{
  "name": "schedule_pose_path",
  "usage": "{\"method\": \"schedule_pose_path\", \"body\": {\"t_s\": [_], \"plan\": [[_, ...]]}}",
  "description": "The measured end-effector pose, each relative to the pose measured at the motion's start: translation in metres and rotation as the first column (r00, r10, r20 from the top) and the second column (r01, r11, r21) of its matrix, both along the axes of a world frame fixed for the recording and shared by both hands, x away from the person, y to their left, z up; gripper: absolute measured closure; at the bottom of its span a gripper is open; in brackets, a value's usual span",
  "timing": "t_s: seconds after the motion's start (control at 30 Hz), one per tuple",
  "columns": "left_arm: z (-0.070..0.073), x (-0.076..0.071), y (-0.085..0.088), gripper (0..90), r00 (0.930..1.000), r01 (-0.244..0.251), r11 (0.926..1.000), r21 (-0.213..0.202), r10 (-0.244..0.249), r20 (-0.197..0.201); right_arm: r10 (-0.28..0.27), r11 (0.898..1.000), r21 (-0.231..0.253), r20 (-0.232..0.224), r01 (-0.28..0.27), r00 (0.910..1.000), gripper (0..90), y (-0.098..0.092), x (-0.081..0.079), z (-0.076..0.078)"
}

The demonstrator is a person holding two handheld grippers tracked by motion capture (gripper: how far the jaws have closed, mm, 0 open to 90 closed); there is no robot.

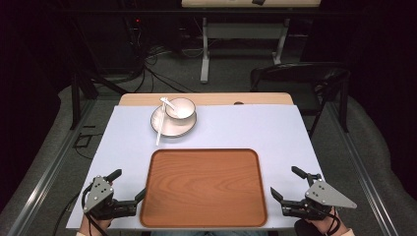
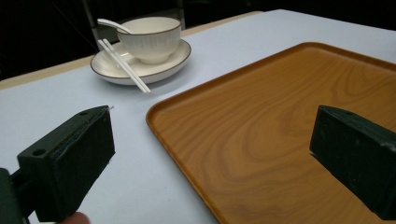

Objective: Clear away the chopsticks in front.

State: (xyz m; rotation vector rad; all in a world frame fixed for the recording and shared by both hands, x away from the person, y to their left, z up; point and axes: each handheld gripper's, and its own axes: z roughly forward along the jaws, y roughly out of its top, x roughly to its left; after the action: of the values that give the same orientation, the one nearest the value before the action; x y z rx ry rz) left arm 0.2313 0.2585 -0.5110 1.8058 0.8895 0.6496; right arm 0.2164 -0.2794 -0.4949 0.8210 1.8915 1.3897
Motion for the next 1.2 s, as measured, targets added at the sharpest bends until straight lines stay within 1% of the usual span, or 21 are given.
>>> {"method": "schedule_pose_path", "body": {"t_s": [0.1, 0.3, 0.4, 0.47, 0.57, 0.7, 0.77, 0.8, 0.83, 0.87, 0.93, 1.0, 1.07, 1.2], "plan": [[0.0, 0.001, -0.001, 0.0, 0.9998, 0.011, 0.9999, 0.009, -0.011, -0.015, 0.001, 1.0, 0.0, 0.003, -0.001, 1.0, 9.4, 0.0, 0.0, 0.0], [-0.001, 0.002, -0.001, 0.0, 0.9998, 0.014, 0.9998, 0.012, -0.014, -0.017, 0.007, 1.0, 0.001, 0.005, -0.007, 1.0, 9.4, 0.001, 0.001, 0.0], [0.0, 0.002, -0.001, 0.0, 0.9998, 0.011, 0.9998, 0.014, -0.011, -0.016, 0.01, 1.0, -0.003, 0.001, -0.01, 0.9999, 9.4, 0.001, 0.003, 0.0], [0.001, 0.003, -0.002, 0.0, 0.9999, 0.012, 0.9997, 0.02, -0.012, -0.006, 0.015, 1.0, -0.009, 0.0, -0.015, 0.9999, 9.4, 0.002, 0.003, 0.0], [0.002, 0.006, -0.005, 0.0, 0.9999, 0.016, 0.9996, 0.024, -0.016, -0.001, 0.016, 1.0, -0.004, 0.004, -0.016, 0.9999, 9.4, 0.002, 0.002, 0.0], [0.002, 0.012, -0.005, 0.0, 0.9997, 0.004, 0.9999, 0.013, -0.004, -0.025, 0.018, 1.0, -0.01, 0.004, -0.018, 0.9998, 9.4, 0.003, 0.002, 0.0], [0.003, 0.013, -0.005, 0.0, 0.9997, -0.01, 0.9999, 0.005, 0.01, -0.021, 0.017, 1.0, -0.02, 0.0, -0.017, 0.9999, 9.7, 0.005, 0.002, 0.0], [0.004, 0.014, -0.005, 0.0, 0.9995, -0.011, 0.9999, 0.01, 0.012, -0.028, 0.019, 1.0, -0.022, -0.001, -0.02, 0.9998, 9.7, 0.005, 0.003, 0.0], [0.005, 0.015, -0.005, 0.0, 0.9992, 0.003, 1.0, 0.002, -0.003, -0.04, 0.021, 0.999, -0.024, 0.001, -0.021, 0.9998, 9.7, 0.005, 0.003, 0.0], [0.006, 0.015, -0.004, 0.0, 0.9989, 0.02, 0.9998, 0.002, -0.02, -0.042, 0.02, 1.0, -0.021, -0.002, -0.02, 0.9998, 9.7, 0.005, 0.004, 0.0], [0.009, 0.017, -0.007, 0.0, 0.9982, 0.031, 0.9995, 0.004, -0.031, -0.051, 0.018, 1.0, -0.02, -0.004, -0.019, 0.9998, 9.7, 0.005, 0.004, 0.0], [0.011, 0.02, -0.009, 0.0, 0.9973, 0.033, 0.9994, -0.007, -0.033, -0.066, 0.019, 1.0, -0.021, -0.002, -0.019, 0.9998, 9.7, 0.005, 0.004, 0.0], [0.013, 0.024, -0.009, 0.0, 0.9966, 0.036, 0.9994, 0.001, -0.036, -0.074, 0.021, 1.0, -0.02, -0.001, -0.021, 0.9998, 9.7, 0.005, 0.004, 0.0], [0.017, 0.032, -0.009, 0.0, 0.9969, 0.029, 0.9995, 0.011, -0.028, -0.073, 0.025, 0.999, -0.023, 0.0, -0.025, 0.9997, 9.7, 0.006, 0.005, 0.0]]}}
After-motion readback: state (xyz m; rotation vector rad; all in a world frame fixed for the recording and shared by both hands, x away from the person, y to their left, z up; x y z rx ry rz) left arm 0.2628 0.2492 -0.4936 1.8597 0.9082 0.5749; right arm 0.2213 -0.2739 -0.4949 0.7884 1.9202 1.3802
